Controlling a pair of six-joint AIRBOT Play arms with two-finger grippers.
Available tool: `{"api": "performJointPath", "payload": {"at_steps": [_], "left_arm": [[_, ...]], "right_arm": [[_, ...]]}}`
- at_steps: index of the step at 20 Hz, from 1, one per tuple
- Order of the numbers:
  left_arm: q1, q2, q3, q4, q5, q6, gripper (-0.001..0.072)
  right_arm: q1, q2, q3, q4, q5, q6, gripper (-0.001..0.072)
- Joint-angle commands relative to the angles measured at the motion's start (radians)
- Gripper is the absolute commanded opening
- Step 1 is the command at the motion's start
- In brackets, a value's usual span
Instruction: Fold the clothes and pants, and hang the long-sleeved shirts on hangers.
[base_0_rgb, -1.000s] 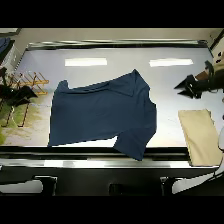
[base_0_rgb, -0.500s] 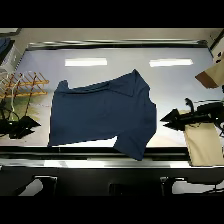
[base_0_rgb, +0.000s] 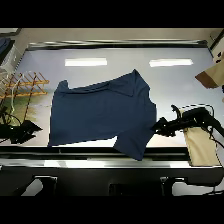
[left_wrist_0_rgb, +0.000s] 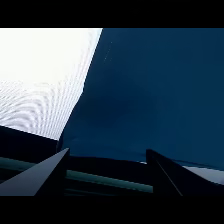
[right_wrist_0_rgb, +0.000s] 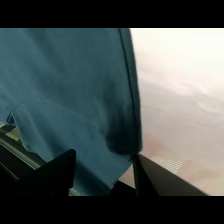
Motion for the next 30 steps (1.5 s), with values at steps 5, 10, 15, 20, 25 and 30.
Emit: {"api": "performJointPath", "payload": {"at_steps": [5, 10, 15, 20, 25, 30], "left_arm": [[0.001, 0.002, -0.074, 0.020, 0.012, 0.010, 0.0553], [-0.001, -0.005, -0.173, -0.039, 0.114, 0.039, 0.0553], [-0.009, -0.042, -0.230, -0.077, 0.144, 0.063, 0.0553], [-0.017, -0.063, -0.262, -0.077, 0.098, 0.058, 0.0553], [-0.029, -0.070, -0.262, -0.078, 0.096, 0.035, 0.0553], [-0.119, -0.121, -0.277, -0.093, 0.148, 0.005, 0.0525]], "right_arm": [[0.007, -0.001, -0.006, -0.014, 0.124, 0.013, 0.0164], [0.007, 0.022, -0.006, 0.019, 0.122, 0.000, 0.0026], [0.007, 0.098, -0.006, 0.021, 0.123, -0.005, 0.0026], [0.007, 0.142, -0.006, 0.028, 0.120, 0.011, 0.0026], [0.007, 0.150, -0.006, 0.047, 0.104, 0.013, 0.0026], [0.007, 0.178, -0.006, 0.053, 0.102, 0.013, 0.0026]]}}
